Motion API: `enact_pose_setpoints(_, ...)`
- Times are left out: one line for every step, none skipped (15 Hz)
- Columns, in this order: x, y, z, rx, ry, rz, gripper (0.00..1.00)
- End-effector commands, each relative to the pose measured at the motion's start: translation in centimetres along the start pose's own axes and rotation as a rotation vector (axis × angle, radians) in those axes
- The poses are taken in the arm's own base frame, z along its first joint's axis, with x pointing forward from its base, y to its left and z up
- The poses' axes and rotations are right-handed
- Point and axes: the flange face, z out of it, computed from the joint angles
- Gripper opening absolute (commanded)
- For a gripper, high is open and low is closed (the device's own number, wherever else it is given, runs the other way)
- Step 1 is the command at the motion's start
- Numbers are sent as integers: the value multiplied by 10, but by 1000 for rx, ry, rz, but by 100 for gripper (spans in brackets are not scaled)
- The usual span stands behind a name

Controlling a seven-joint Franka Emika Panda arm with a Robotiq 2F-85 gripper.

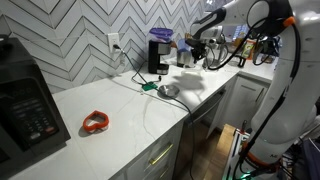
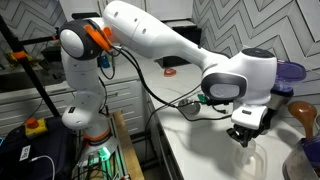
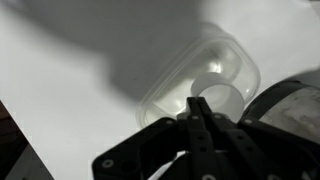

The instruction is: Remove the measuring cup from the silver plate and put it in the open lunch box

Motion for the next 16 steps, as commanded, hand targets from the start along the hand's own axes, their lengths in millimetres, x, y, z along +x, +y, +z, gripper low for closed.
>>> enact_pose_setpoints(11,-20,20,-12,-27,55,1)
enact_pose_setpoints(11,-23,25,-11,-50,62,1)
enact_pose_setpoints(10,-26,32,-35,-63,68,1)
enact_pose_setpoints(8,-25,38,-62,-65,61,1)
enact_pose_setpoints(7,-26,43,-80,-59,58,1)
enact_pose_setpoints(6,-26,48,-101,-64,59,14)
enact_pose_setpoints(9,-26,50,-118,-54,60,29)
enact_pose_setpoints(12,-27,49,-121,-40,69,35)
enact_pose_setpoints(16,-28,35,-91,-73,86,42)
enact_pose_setpoints(21,-29,17,-53,-94,91,51)
enact_pose_setpoints(23,-23,-16,14,-141,70,57)
enact_pose_setpoints(23,-22,-38,64,-172,39,66)
enact_pose_setpoints(18,-12,-59,89,-174,-33,73)
enact_pose_setpoints(15,-6,-80,117,-182,-83,81)
enact_pose_setpoints(22,-31,-43,72,-127,-13,88)
enact_pose_setpoints(23,-27,-64,95,-131,-24,70)
